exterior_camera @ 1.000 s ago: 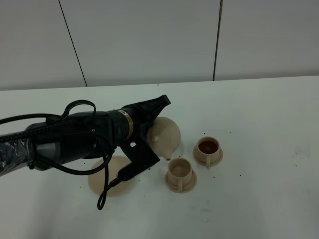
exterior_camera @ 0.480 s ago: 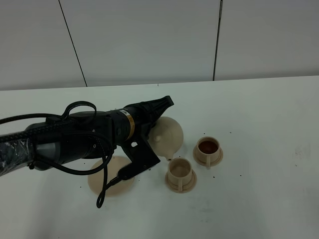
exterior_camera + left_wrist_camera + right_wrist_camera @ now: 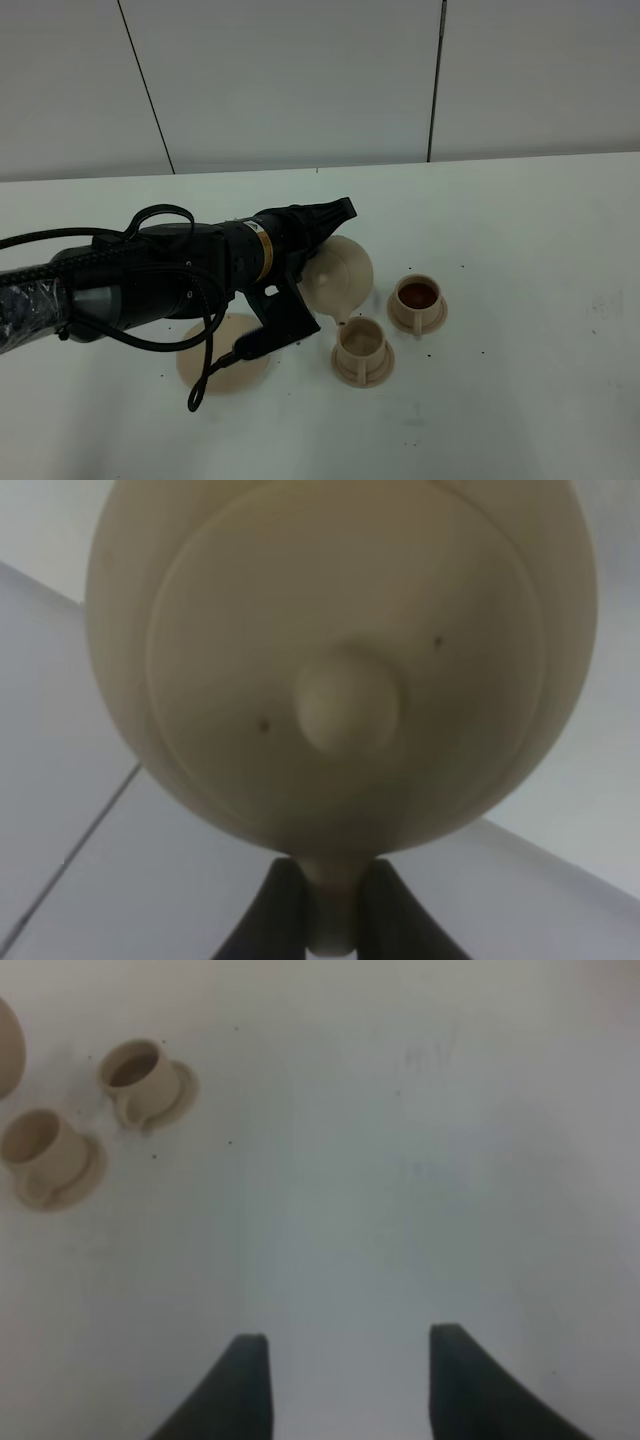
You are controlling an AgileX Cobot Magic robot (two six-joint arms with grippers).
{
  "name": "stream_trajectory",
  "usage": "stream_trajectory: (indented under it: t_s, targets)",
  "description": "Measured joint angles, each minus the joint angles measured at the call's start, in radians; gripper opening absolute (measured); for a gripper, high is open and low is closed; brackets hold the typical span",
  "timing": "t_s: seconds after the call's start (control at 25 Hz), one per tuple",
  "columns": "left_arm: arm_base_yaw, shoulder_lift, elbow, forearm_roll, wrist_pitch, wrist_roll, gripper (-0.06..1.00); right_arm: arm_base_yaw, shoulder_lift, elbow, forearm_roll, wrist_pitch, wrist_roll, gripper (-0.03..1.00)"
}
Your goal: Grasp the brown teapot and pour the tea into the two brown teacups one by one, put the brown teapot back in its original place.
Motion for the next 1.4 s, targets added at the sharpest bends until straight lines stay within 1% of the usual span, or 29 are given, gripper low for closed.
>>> stream_trajectory:
  t_s: [0.32, 0.72, 1.0, 1.4]
  targets:
    - [0.000, 0.000, 0.000, 0.001, -0.010, 0.078, 0.17, 0.000, 0.000, 0.000, 0.000, 0.000, 0.000, 0.36]
    - [0.000, 0.000, -0.001, 0.001, -0.034, 0.085, 0.17, 0.000, 0.000, 0.000, 0.000, 0.000, 0.000, 0.36]
    - [0.000, 0.003, -0.040, 0.001, -0.041, 0.089, 0.17, 0.000, 0.000, 0.000, 0.000, 0.000, 0.000, 0.36]
    - [0.000, 0.030, -0.041, 0.001, -0.070, 0.154, 0.17, 0.000, 0.000, 0.000, 0.000, 0.000, 0.000, 0.36]
